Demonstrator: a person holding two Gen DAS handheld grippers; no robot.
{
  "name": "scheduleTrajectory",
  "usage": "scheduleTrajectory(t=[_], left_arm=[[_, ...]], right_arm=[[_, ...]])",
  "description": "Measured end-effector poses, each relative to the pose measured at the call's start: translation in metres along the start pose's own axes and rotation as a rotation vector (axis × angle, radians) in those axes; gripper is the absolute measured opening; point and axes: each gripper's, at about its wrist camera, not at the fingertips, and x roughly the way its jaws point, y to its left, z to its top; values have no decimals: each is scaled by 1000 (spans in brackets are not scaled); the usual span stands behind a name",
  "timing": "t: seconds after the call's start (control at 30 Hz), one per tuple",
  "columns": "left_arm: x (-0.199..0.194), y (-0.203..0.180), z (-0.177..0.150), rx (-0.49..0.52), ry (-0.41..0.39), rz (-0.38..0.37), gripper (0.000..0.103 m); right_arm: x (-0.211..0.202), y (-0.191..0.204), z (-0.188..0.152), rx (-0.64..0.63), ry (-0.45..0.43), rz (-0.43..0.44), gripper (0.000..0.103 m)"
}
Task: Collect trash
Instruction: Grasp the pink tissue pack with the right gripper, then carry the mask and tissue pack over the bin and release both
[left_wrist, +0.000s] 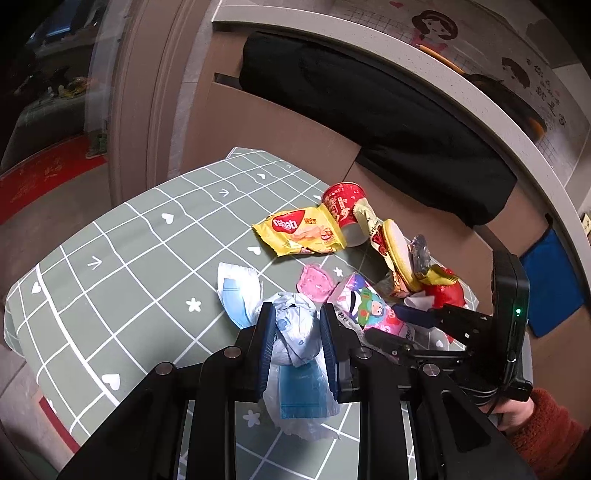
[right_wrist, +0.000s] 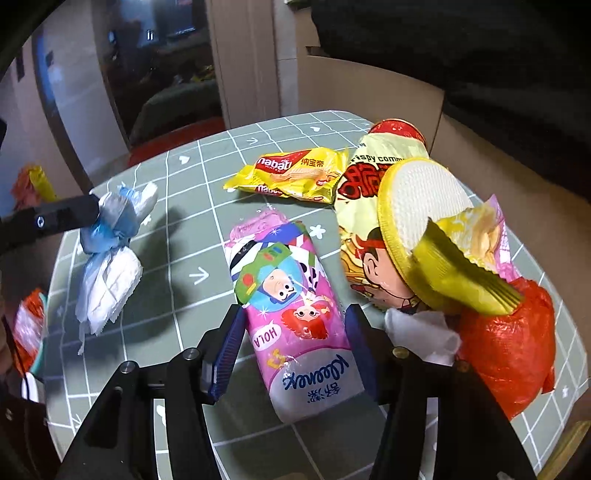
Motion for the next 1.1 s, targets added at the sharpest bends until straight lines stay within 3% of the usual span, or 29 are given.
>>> scheduleTrajectory(t=[0.13,0.37,0.4,0.5,0.57,0.6,0.63,0.7,0.8,1.1], left_arm=[[-3,-9,1,27,-15,-7,25],[-4,-37,5,80,-26,-57,25],[-4,-41,5,89,-27,-63,25],[-1,-52,5,102,-22,-81,25],[1,-55,3,105,-15,-82,25],[2,-55,2,104,-10,-79,25],[2,-55,1,102,-6,-76,25],[3,-53,0,97,2,-72,25],[3,-48,0,90,5,-58,25],[5,-36,-1,68,-2,-24,25]], right_arm=[[-20,-15,-5,93,-22,45,24],[-70,-25,-19,136,-76,-26,12],[-77,-27,-23,141,-82,-37,7],[-90,-33,-34,143,-84,-22,7],[-89,-39,-38,161,-70,32,10],[-87,-41,-41,181,-58,53,17],[-84,-42,-43,189,-51,65,34],[-76,-39,-47,203,-38,92,53],[-61,-30,-46,198,-9,97,54],[-18,-10,-39,176,73,1,54]])
